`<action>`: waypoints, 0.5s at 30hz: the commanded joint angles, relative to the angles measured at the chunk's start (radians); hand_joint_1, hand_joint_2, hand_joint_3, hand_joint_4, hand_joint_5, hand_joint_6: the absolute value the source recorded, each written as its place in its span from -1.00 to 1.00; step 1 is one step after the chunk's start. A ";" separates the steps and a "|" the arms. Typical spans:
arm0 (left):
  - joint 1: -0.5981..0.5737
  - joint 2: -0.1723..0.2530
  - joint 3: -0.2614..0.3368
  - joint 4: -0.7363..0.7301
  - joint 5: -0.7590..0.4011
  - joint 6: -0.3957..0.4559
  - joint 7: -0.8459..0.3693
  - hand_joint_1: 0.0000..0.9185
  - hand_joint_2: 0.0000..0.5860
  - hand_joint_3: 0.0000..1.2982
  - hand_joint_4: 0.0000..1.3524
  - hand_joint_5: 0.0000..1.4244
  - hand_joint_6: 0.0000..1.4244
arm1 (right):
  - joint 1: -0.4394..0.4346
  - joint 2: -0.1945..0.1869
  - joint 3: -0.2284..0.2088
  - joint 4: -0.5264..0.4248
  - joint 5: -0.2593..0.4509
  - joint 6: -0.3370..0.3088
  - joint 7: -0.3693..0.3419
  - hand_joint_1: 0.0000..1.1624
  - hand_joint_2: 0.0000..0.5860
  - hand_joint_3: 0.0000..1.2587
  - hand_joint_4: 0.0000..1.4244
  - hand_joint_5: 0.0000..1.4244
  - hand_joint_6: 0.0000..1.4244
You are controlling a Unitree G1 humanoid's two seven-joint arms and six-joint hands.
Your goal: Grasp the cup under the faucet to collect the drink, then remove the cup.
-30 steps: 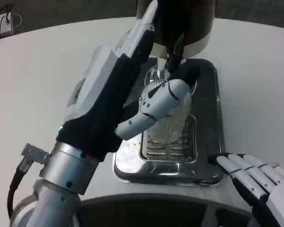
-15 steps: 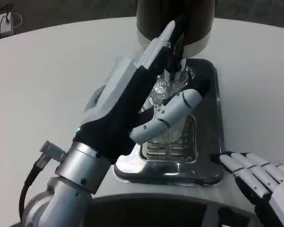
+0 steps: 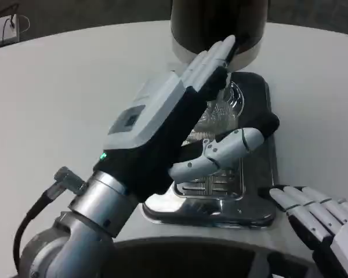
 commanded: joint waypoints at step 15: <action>-0.029 0.079 -0.038 -0.069 0.191 0.016 -0.124 -1.00 -0.40 -1.00 -1.00 -1.00 -1.00 | -0.027 0.021 0.022 0.017 0.088 0.047 0.070 -0.26 0.78 -0.73 -0.77 -0.74 -0.60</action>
